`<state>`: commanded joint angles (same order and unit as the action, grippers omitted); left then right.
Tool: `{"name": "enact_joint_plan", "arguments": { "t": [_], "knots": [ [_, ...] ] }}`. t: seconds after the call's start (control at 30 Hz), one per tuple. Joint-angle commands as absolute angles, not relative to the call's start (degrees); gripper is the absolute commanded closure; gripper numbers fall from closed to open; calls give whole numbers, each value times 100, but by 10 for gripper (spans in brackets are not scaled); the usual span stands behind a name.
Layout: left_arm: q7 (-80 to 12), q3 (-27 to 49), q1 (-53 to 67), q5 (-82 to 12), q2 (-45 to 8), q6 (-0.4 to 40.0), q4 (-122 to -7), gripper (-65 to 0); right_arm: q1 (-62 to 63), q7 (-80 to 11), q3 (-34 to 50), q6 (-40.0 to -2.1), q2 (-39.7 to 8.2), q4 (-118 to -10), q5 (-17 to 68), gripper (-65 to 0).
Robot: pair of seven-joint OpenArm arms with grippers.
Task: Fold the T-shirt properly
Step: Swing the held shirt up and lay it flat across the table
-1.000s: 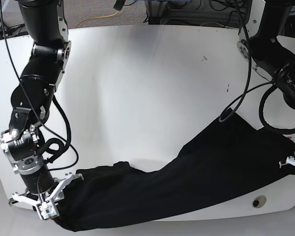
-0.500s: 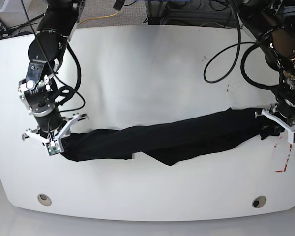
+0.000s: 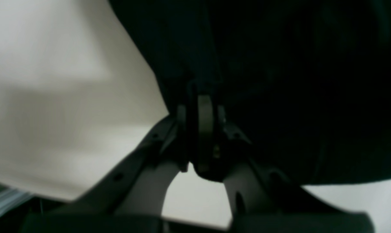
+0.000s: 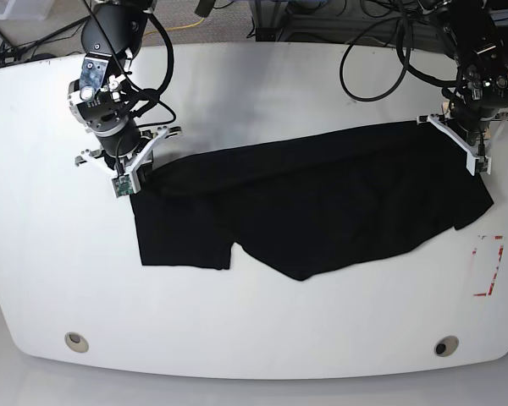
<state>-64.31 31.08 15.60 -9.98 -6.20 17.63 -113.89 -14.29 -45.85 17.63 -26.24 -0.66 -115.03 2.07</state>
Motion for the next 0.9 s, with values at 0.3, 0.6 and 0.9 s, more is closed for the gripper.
{"name": "enact_joint_plan", "arguments": {
  "t": [0.3,0.6,0.9],
  "knots": [
    [-5253,3090,2519,-989,-602,1763,-11354,0,-2343,-4576,1754,-2624,207,-11503,215,0],
    [-4875,3099,2870,-980,-611,1763,-11345,0,-2967,-4567,1763,-3160,-110,-11486,1490,0],
    [-4725,3090,2862,-980,-611,1763,-11345,0,-3275,-4576,1851,-3697,-708,-11477,3196,0]
  ]
}}
